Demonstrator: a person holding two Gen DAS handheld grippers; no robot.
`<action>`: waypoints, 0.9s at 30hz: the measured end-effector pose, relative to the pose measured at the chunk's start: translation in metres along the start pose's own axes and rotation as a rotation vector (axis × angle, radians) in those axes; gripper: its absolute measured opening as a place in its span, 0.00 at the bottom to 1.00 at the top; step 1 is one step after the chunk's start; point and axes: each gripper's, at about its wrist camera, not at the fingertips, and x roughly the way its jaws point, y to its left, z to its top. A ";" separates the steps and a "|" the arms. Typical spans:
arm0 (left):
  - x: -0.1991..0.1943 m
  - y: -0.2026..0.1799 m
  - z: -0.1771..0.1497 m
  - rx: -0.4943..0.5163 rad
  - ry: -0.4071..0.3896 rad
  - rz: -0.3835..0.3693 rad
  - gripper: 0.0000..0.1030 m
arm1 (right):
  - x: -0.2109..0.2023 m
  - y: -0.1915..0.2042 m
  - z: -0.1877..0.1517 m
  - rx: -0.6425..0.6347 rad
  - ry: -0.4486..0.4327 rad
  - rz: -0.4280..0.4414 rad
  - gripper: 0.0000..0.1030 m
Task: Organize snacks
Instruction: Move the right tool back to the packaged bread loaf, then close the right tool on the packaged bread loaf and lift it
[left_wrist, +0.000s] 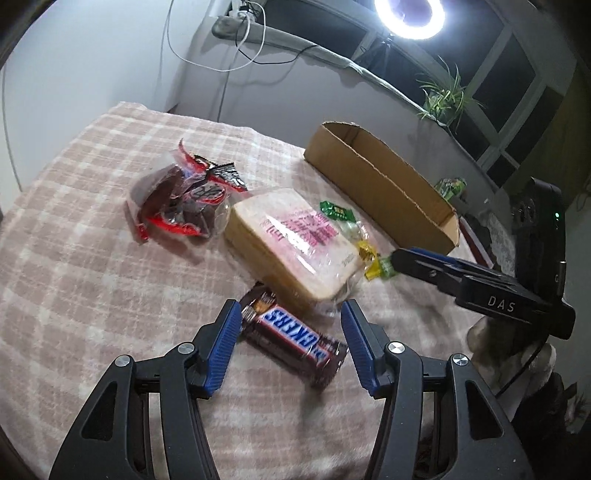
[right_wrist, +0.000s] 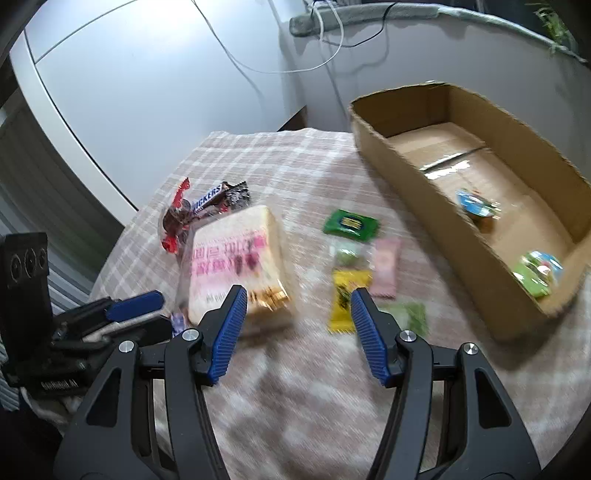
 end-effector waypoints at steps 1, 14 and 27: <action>0.002 0.000 0.002 -0.002 -0.001 -0.002 0.54 | 0.006 0.000 0.004 0.004 0.013 0.014 0.59; 0.024 0.008 0.015 -0.057 0.007 -0.042 0.57 | 0.046 0.003 0.019 0.054 0.115 0.143 0.54; 0.028 -0.009 0.018 0.015 0.000 -0.035 0.55 | 0.043 0.010 0.018 0.068 0.127 0.173 0.48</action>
